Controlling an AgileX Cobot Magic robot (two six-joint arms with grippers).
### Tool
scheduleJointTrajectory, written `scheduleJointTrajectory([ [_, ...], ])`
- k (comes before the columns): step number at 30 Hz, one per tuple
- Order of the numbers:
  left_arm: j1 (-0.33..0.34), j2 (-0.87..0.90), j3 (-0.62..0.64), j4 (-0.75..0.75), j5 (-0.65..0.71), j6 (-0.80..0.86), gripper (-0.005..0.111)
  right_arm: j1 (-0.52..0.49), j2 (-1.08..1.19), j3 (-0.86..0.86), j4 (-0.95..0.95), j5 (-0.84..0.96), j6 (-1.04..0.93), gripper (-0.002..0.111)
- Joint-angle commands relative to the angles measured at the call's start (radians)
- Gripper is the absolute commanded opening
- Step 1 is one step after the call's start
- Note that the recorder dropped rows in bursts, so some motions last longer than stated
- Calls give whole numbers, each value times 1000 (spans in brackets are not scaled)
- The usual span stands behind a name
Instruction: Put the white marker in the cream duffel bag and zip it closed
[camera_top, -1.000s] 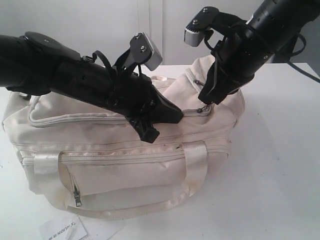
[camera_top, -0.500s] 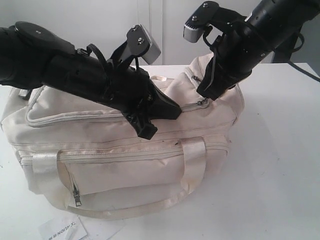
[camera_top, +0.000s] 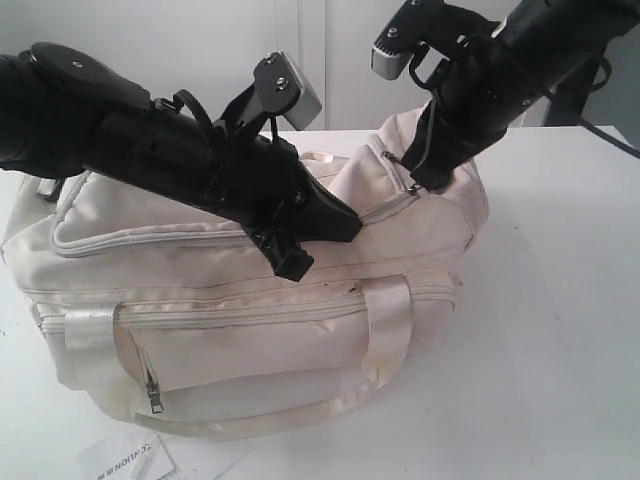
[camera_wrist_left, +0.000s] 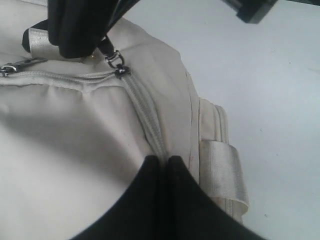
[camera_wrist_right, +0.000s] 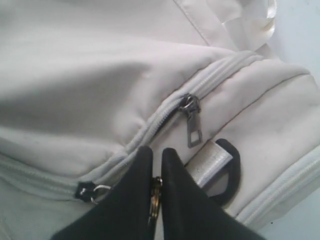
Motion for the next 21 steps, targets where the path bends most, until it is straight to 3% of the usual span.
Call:
scheduleJointTrajectory([
  [1,-2,-17,-1,17,61,-5,0,-19,-8,3,-48,-106,-5,0],
  [21,-2,-17,-1,17,69,-5,0,-19,27,3,6,-323,-5,0],
])
